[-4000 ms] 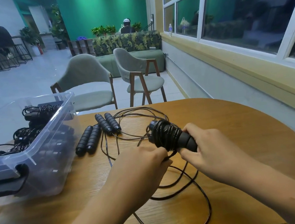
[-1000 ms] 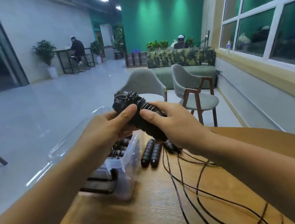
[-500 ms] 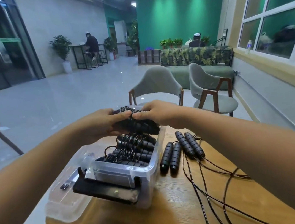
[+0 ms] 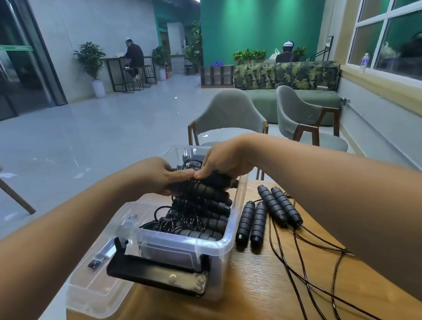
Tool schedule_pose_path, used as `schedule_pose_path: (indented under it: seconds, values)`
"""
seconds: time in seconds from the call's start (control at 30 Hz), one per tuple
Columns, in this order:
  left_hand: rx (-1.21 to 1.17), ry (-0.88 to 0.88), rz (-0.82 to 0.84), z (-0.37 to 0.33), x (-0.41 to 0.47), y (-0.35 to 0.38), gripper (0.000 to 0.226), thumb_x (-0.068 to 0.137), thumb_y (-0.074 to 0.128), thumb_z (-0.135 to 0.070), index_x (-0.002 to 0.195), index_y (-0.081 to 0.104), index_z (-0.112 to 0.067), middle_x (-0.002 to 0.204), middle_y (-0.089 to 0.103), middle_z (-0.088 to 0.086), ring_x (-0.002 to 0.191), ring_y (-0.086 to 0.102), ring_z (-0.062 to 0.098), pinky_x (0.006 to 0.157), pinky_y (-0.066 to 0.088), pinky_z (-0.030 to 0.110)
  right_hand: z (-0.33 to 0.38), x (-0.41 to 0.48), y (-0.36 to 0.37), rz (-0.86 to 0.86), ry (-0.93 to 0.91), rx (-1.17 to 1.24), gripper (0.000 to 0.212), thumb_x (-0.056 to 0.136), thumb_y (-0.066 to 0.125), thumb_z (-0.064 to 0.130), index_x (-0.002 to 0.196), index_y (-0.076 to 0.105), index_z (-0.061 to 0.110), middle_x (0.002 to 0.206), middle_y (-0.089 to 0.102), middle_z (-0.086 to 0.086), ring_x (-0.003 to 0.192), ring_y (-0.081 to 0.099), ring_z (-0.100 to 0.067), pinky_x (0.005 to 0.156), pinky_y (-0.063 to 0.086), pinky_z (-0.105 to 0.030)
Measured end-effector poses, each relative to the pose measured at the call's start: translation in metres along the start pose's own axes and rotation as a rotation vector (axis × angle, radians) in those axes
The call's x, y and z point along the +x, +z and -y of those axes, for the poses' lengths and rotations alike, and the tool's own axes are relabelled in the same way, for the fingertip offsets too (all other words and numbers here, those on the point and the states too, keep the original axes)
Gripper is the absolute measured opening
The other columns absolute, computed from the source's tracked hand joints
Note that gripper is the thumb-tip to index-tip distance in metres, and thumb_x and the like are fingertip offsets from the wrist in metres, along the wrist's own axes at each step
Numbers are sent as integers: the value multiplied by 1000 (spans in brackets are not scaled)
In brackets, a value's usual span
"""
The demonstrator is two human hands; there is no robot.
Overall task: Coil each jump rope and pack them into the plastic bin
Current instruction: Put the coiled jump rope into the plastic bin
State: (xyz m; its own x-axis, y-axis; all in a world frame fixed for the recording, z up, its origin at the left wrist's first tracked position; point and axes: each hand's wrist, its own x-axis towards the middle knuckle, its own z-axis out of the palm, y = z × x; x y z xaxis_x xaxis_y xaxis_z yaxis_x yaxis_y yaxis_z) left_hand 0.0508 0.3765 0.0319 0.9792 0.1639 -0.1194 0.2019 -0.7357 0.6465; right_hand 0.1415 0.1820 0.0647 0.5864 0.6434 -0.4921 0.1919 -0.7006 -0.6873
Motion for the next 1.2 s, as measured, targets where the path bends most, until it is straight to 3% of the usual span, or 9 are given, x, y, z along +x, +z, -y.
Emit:
schedule_pose_path:
  seconds: [0.33, 0.47, 0.6, 0.7, 0.77, 0.87, 1.0, 1.07, 1.2]
  values:
    - [494, 59, -46, -10, 14, 10, 89, 77, 54, -89, 89, 71, -3, 81, 72, 12, 78, 67, 28, 67, 50, 37, 4, 16, 3, -90, 83, -332, 40, 107, 65, 28, 138, 59, 2, 121, 70, -21, 111, 73, -37, 91, 64, -46]
    - [566, 112, -108, -23, 10, 20, 74, 85, 56, -80, 65, 54, -8, 61, 50, 5, 59, 47, 19, 52, 31, 31, 4, 9, -3, -280, -3, -805, 52, 96, 71, 58, 111, 74, 8, 94, 77, -6, 83, 78, -23, 80, 65, -36]
    - [583, 104, -115, -33, 11, 26, 68, 90, 53, -76, 63, 49, -14, 60, 47, 1, 61, 48, 18, 57, 36, 30, -10, -2, 5, -448, -110, -1049, 67, 102, 53, 69, 82, 62, 6, 72, 56, -6, 66, 50, -25, 56, 37, -33]
    - [733, 83, -90, -40, 12, 29, 41, 105, 43, -58, 112, 70, -28, 67, 48, 1, 72, 54, 21, 72, 46, 34, -23, -5, 11, -542, -204, -955, 48, 105, 59, 56, 93, 74, 11, 82, 65, -7, 73, 55, -26, 60, 41, -32]
    - [676, 80, -66, -41, 16, 32, 62, 109, 40, -19, 159, 22, -53, 75, 46, 9, 81, 55, 29, 76, 47, 40, -27, -6, 14, -589, -221, -912, 17, 99, 66, 30, 106, 75, 18, 94, 68, -5, 90, 62, -30, 72, 46, -34]
    - [635, 79, -39, -39, 18, 35, 87, 102, 39, -4, 161, -7, -51, 92, 52, 16, 84, 52, 32, 76, 46, 40, -32, -10, 21, -596, -214, -843, 19, 93, 62, 23, 109, 73, 20, 95, 67, -1, 98, 63, -31, 84, 49, -38]
    - [480, 25, -100, -36, 22, 36, 69, 109, 36, -21, 161, 5, -54, 115, 57, 19, 98, 60, 35, 82, 48, 37, -41, -16, 16, -665, -236, -758, 21, 100, 57, 29, 115, 71, 26, 111, 72, -1, 109, 63, -29, 94, 43, -40]
    - [547, 31, -114, -36, 16, 32, 47, 109, 34, -51, 154, 41, -39, 118, 63, 18, 104, 64, 34, 91, 53, 42, -45, -23, 13, -706, -280, -711, 21, 102, 57, 30, 116, 72, 25, 111, 72, 1, 110, 63, -27, 94, 43, -40]
    - [708, 63, -219, -42, 8, 34, 93, 89, 28, -87, 133, 60, -12, 133, 58, 16, 120, 57, 35, 98, 49, 47, -53, -39, 8, -746, -358, -593, 22, 105, 58, 27, 121, 72, 21, 116, 74, 1, 111, 65, -25, 103, 48, -47]
